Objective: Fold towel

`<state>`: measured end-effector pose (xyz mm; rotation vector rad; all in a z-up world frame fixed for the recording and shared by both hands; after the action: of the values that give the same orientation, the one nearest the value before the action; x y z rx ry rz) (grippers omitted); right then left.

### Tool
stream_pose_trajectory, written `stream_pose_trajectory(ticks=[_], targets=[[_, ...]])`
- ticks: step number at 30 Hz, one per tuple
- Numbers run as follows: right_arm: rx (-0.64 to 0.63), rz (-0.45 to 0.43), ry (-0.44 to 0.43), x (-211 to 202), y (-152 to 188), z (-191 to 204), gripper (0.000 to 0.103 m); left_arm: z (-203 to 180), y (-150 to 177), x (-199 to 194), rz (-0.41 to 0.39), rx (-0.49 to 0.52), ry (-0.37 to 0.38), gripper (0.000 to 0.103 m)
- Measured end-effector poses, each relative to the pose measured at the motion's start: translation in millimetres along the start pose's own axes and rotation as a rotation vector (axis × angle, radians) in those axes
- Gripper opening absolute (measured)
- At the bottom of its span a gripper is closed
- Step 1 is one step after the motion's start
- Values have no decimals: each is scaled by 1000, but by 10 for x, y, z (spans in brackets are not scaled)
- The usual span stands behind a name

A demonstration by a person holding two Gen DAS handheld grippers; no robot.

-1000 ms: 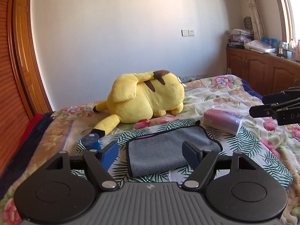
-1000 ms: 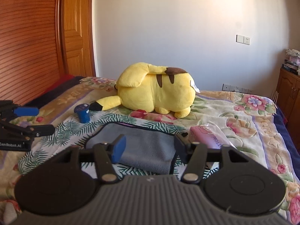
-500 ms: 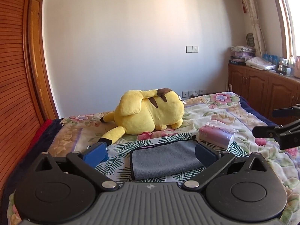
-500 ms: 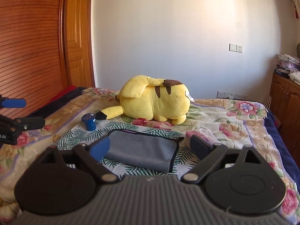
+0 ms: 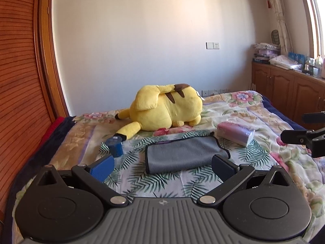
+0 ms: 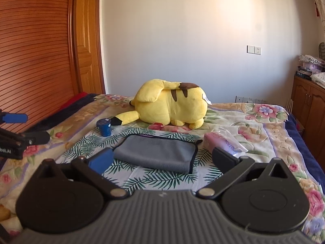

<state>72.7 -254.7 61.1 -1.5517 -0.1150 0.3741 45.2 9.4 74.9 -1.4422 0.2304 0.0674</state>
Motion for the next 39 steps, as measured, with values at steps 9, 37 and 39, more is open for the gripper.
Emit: stream_pose_trajectory(ticks=[9,37,39], targets=[[16,-2,7,-169,165,80,103,-144,156,-178,2,-14,15,87],[33,106,22,-291,836,272,103,-378,1067,-294,116,-50,47,87],[35,113,22,-287,878,284,103,-375,1116,-293,116,-53,44,87]])
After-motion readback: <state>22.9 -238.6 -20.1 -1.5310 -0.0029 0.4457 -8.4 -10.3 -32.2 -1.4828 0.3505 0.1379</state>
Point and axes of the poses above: each gripper's, at about its wrist camera, not at the fingertips, and x roughly the way its jaws point, z to its left, y to its underside, the point moved 1 cm from there along x, roughly the way its jaws point, and after that the axes turned 14 degrees about -z, right-handed, at the moved point
